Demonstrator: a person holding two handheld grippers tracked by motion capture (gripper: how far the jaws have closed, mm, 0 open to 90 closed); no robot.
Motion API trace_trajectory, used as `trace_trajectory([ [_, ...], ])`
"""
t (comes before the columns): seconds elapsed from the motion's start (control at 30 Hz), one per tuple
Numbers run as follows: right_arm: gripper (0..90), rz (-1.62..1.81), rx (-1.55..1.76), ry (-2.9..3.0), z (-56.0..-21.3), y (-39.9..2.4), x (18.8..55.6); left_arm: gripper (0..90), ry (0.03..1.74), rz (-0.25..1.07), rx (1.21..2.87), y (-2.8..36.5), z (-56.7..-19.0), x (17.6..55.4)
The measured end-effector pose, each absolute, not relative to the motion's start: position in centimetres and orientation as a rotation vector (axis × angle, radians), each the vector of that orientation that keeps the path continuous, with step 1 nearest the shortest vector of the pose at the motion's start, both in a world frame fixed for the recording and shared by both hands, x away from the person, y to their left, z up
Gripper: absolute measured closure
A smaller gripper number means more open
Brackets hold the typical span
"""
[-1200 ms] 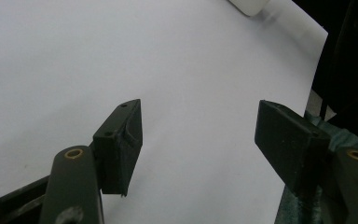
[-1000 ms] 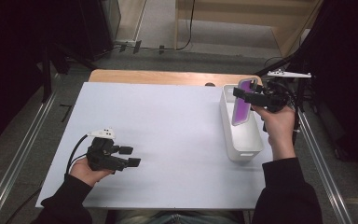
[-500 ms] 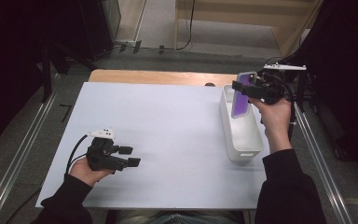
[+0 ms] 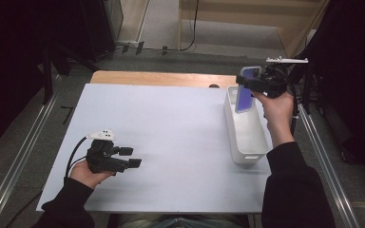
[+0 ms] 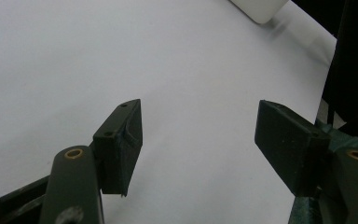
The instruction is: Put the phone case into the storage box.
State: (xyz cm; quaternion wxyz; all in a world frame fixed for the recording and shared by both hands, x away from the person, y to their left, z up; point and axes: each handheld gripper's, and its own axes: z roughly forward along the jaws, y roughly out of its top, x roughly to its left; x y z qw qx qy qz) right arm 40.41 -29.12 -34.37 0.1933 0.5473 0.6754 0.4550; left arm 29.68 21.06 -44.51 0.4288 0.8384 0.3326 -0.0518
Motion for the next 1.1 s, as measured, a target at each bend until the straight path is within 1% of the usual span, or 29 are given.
trace_trajectory([
  [0.4, 15.1, 1.3, 1.592, 1.844, -34.5, -29.4, 42.8, 32.2, 0.828, -0.142, 2.093, 21.0, -44.6, 29.7],
  [0.67, 15.1, 1.22, 1.582, 1.829, -34.4, -29.0, 44.2, 32.2, 0.834, -0.152, 2.102, 21.0, -44.6, 29.8],
  [0.8, 15.1, 1.206, 1.609, 1.784, -34.5, -29.0, 44.8, 32.1, 0.839, -0.156, 2.079, 21.3, -44.6, 29.9],
  [1.1, 15.0, 1.168, 1.622, 1.73, -35.4, -28.9, 45.6, 32.2, 0.836, -0.153, 2.1, 21.2, -44.6, 29.9],
])
